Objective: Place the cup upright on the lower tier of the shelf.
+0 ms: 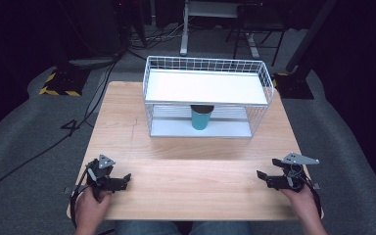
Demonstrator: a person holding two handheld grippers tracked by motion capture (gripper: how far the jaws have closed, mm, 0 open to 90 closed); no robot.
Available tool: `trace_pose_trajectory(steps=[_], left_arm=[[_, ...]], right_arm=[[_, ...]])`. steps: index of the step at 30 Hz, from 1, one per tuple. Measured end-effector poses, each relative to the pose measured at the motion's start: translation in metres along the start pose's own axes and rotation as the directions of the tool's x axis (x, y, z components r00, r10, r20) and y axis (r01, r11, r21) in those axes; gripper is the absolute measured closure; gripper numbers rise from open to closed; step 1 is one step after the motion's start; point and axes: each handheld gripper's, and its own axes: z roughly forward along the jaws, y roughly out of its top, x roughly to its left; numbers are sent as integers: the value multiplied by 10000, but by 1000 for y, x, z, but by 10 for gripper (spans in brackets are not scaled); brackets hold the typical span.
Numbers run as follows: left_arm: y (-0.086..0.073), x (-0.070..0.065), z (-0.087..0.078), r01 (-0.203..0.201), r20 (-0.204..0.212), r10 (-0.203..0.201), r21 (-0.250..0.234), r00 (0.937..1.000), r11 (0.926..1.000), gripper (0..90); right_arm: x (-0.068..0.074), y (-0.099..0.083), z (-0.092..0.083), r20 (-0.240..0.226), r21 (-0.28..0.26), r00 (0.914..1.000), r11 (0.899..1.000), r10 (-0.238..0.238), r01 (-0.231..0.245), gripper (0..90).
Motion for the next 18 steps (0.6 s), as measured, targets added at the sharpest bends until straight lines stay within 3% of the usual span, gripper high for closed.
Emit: trace_pose_trajectory(steps=[6, 12, 18], left_arm=[[0, 0, 0, -3, 39, 3, 6, 10000, 10000, 5], [0, 0, 0, -9, 35, 9, 15, 10000, 10000, 5], [0, 0, 0, -9, 38, 8, 17, 10000, 10000, 5]], right_arm=[[-1, -9, 9, 291, 496, 9994, 9986, -179, 164, 151], [1, -16, 15, 238, 717, 9996, 9974, -140, 122, 151], [4, -21, 23, 317, 977, 9982, 9941, -512, 479, 149]])
